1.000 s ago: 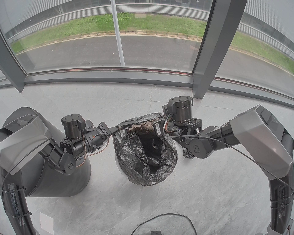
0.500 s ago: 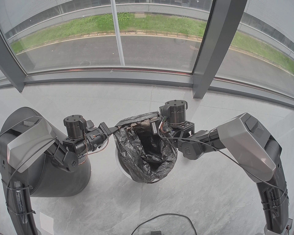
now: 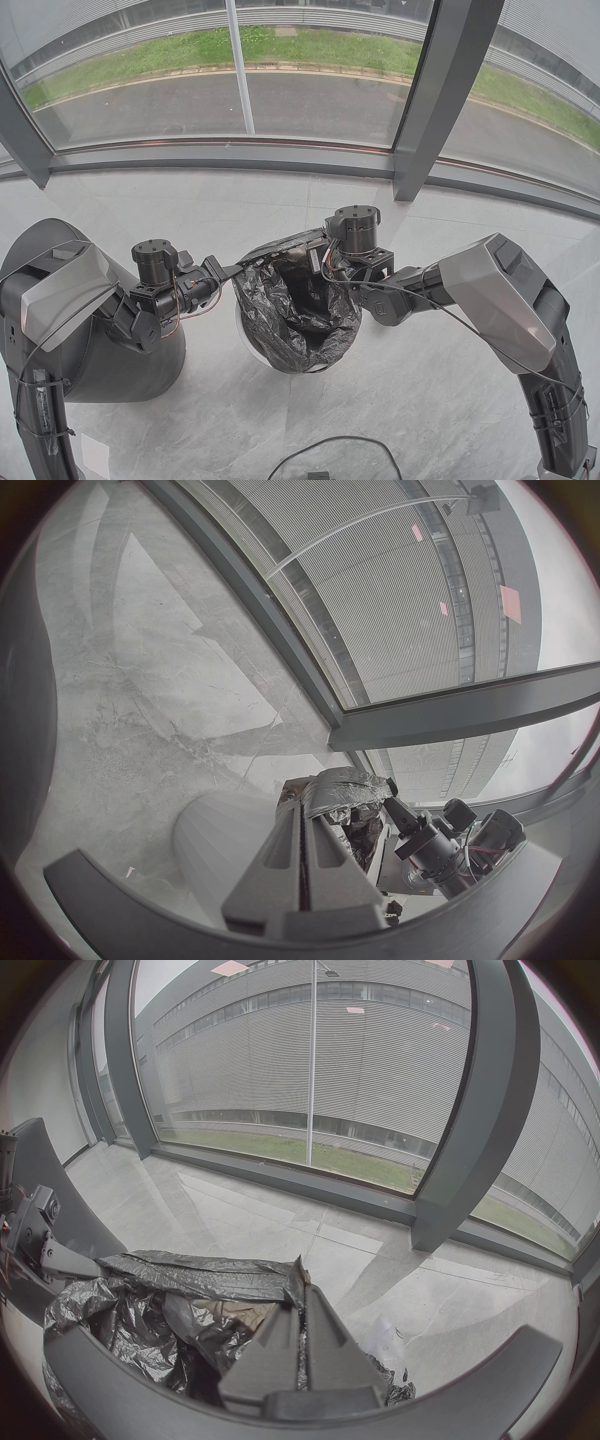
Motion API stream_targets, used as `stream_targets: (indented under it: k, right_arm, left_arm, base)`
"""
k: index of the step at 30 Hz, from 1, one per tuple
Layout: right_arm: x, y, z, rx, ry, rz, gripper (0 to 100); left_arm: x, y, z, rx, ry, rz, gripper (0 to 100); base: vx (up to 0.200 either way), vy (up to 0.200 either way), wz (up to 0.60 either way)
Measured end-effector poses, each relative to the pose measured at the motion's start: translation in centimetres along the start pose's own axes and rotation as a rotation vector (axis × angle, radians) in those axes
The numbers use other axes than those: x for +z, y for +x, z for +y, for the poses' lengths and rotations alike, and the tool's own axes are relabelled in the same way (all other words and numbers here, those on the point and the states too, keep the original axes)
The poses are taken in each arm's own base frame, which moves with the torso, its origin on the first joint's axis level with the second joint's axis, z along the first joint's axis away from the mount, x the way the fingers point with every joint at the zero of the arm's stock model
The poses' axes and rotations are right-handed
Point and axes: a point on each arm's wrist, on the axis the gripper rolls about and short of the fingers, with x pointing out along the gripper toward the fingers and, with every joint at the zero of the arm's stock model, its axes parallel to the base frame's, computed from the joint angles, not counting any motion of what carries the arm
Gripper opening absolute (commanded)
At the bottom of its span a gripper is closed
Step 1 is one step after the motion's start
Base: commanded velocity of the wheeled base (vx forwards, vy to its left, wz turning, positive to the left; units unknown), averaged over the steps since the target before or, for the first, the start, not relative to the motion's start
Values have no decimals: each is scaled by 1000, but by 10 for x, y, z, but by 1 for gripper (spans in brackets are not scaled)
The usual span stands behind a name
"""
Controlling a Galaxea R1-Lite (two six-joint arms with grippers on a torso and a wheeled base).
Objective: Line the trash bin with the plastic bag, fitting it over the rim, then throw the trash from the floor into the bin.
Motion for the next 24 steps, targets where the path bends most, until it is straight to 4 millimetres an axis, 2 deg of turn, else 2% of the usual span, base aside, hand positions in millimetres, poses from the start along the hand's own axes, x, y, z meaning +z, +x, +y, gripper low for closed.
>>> stream_targets:
  k: [1,3,4,19,24]
  right_arm:
    - [0,0,0,0,0,0,100]
    - [0,0,0,0,-1,0,100]
    - [0,0,0,-1,0,0,100]
    - [0,2,-1,-5,2,-2,100]
    - [-5,7,-5,-17,3,5,100]
  left_arm:
    - [0,0,0,0,3,0,0]
    - [0,0,0,0,15,1,0]
    - [0,0,0,1,20,2,100]
    - [-4,-1,1,42,57,25,100]
    - [-4,-1,3,46,55,26,100]
  base:
    - [0,0,0]
    - [0,0,0]
    - [0,0,0]
    - [0,0,0]
    - [0,0,0]
